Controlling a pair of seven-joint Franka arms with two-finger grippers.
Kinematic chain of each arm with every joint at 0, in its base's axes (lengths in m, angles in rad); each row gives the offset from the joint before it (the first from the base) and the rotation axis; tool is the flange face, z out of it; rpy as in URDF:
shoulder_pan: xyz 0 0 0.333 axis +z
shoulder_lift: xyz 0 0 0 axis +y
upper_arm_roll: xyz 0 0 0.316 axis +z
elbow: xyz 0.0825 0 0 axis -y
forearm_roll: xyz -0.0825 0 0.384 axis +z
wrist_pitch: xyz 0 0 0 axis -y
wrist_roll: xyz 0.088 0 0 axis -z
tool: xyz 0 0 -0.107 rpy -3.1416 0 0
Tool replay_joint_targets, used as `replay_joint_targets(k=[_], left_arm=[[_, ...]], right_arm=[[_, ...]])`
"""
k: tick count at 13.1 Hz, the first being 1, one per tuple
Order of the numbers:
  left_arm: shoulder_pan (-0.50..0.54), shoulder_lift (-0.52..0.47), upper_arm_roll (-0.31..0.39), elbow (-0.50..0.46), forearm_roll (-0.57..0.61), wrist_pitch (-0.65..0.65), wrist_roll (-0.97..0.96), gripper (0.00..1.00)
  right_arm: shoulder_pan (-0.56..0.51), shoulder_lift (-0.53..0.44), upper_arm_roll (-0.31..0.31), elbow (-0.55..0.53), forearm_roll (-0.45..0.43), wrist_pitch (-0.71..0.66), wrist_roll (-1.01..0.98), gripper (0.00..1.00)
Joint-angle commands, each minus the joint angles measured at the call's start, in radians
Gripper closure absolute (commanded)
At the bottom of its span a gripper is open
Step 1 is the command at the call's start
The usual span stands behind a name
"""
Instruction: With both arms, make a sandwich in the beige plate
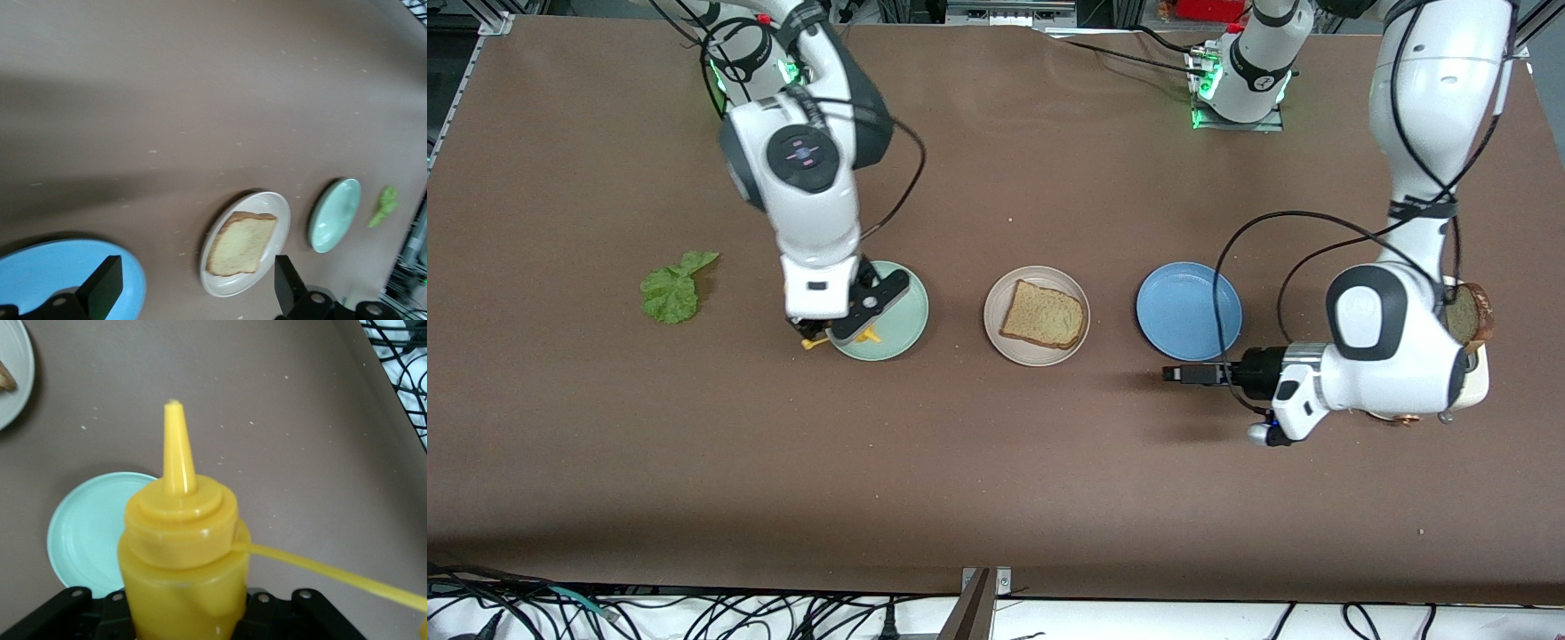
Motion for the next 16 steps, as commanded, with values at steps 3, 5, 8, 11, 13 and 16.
replay_joint_targets(k=[3, 5, 8, 11, 13, 16], left_arm=[[0.042, -0.075, -0.004, -0.021, 0.285, -0.028, -0.016, 0.00], [0.042, -0.114, -0.004, -0.021, 0.442, -0.040, -0.016, 0.00], [0.065, -0.160, -0.003, -0.021, 0.537, -0.092, -0.020, 0.00], [0.097, -0.208, 0.003, -0.021, 0.617, -0.143, -0.022, 0.00], [0.096, -0.227, 0.002, -0.016, 0.663, -0.181, -0.025, 0.00], [0.096, -0.225, 0.006, 0.092, 0.668, -0.340, -0.026, 0.00]], right_arm=[[0.140, 0.058, -0.012, 0.024, -0.149, -0.018, 0.221, 0.79], [0.201, 0.113, -0.012, 0.076, -0.206, -0.021, 0.231, 0.78], [0.255, 0.163, -0.012, 0.096, -0.269, -0.040, 0.229, 0.78], [0.307, 0.229, -0.014, 0.096, -0.333, -0.041, 0.226, 0.78], [0.319, 0.271, -0.014, 0.096, -0.353, -0.064, 0.226, 0.78], [0.347, 0.369, -0.015, 0.160, -0.389, -0.066, 0.234, 0.78]])
